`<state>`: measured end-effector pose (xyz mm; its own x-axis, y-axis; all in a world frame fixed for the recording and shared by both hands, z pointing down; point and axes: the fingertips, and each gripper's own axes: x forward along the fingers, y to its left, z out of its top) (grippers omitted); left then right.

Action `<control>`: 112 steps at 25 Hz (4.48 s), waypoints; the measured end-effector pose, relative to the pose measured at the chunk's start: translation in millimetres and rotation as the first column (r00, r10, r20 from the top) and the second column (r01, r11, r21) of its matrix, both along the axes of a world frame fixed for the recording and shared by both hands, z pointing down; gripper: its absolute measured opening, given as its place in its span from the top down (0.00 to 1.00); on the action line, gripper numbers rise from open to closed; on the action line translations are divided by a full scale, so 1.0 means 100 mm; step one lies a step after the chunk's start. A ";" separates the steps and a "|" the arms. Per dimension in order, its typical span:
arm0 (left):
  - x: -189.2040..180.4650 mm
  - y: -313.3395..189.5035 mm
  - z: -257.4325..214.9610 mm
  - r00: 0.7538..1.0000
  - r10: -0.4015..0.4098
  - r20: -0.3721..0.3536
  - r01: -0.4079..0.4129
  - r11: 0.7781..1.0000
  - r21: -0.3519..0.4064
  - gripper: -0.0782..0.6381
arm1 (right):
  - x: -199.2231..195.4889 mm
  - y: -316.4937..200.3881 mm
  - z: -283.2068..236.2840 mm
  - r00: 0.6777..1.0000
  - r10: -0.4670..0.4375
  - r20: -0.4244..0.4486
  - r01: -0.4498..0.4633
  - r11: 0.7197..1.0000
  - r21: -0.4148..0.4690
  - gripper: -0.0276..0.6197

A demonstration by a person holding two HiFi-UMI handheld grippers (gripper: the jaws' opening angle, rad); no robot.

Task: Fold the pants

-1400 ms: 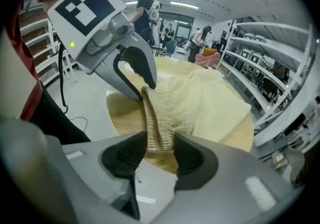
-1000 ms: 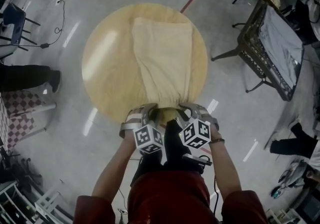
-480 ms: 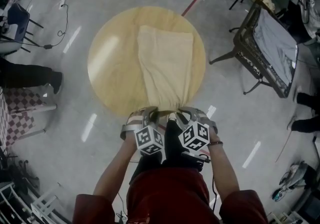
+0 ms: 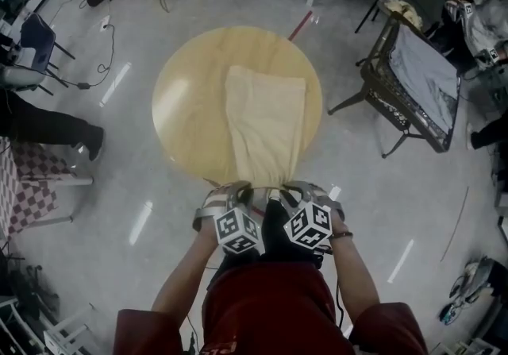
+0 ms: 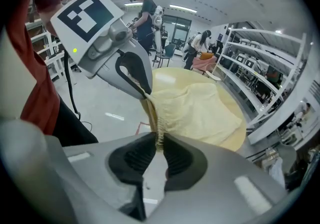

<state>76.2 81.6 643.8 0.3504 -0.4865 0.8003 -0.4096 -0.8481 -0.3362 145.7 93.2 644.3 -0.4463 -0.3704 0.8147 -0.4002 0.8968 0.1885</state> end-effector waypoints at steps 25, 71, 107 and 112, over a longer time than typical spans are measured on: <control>0.13 -1.23 -0.85 0.997 -0.015 0.080 0.000 0.982 0.188 0.86 | 0.16 -1.26 -0.82 0.999 -0.021 0.045 0.012 0.981 0.196 0.88; 0.27 -3.61 0.22 0.995 0.066 0.072 -0.068 0.998 0.013 0.82 | 0.27 -3.48 0.29 0.983 0.180 -0.040 -0.180 0.984 -0.010 0.87; 0.07 -3.31 -0.61 0.935 -0.280 -0.219 0.324 0.924 0.201 0.71 | 0.43 -3.23 -0.45 0.943 0.289 0.163 -0.314 0.936 0.161 0.79; 0.18 -3.10 -1.06 0.810 -0.369 -0.455 0.496 0.846 0.196 0.71 | 0.47 -3.11 -0.93 0.904 0.290 0.313 -0.361 0.912 0.197 0.79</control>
<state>94.5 -228.5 537.5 0.2929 -0.8486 0.4406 -0.8574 -0.4371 -0.2718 192.7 -218.0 551.0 -0.4561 -0.7040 0.5443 -0.7284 0.6468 0.2261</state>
